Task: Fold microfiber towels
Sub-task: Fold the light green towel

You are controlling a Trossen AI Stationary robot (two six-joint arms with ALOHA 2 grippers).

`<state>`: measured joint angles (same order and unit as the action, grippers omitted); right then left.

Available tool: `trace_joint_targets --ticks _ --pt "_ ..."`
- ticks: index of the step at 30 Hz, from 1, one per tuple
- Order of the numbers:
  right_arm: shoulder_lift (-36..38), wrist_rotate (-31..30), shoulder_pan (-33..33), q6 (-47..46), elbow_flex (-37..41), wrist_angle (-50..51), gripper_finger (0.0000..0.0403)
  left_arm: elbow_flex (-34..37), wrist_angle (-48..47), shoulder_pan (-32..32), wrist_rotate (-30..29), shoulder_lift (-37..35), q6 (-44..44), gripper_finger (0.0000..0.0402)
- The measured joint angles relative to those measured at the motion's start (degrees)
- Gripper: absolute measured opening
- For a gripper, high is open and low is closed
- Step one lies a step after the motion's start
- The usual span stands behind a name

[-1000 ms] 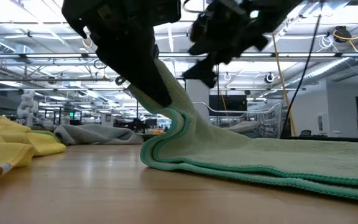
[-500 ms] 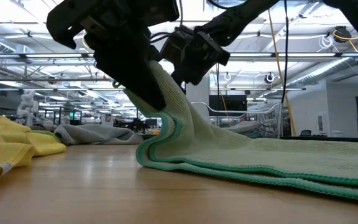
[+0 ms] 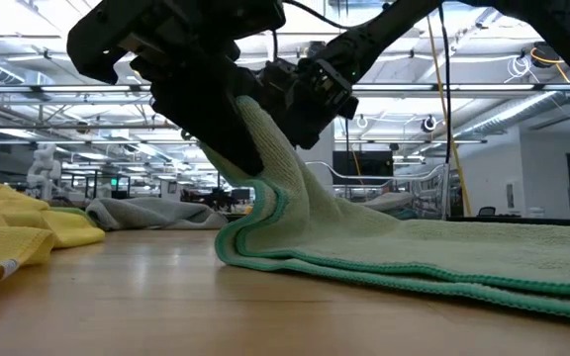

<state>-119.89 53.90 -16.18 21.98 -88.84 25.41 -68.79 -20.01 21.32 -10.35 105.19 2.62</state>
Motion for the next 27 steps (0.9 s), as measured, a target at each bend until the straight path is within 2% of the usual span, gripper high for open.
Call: trace_joint_targets --ticks 7,11,14,18,22,27 --pt "-1.7 -1.3 1.7 0.7 0.1 0.0 0.0249 0.0 -0.6 -0.2 0.5 0.0 -0.9 0.0007" --pt "-1.7 -1.4 1.8 2.1 0.1 0.6 0.0212 0.0 -1.0 -0.1 1.3 0.0 -1.0 0.0007" --pt "-1.7 -1.4 1.8 3.7 0.1 1.2 0.0167 0.0 -1.2 -0.1 1.3 0.0 -1.0 0.0007" --pt "-0.8 -1.7 1.8 4.3 0.1 2.6 0.0085 0.0 -1.2 -0.1 1.3 0.0 -1.0 0.0007" --pt "1.3 -5.4 1.8 4.3 0.1 3.8 0.0011 0.0 -1.2 -0.1 1.3 0.0 -0.6 0.0007" --pt "6.6 -11.2 1.3 3.1 0.1 9.3 0.0008 0.0 -1.4 -0.1 1.2 0.0 5.6 0.0007"
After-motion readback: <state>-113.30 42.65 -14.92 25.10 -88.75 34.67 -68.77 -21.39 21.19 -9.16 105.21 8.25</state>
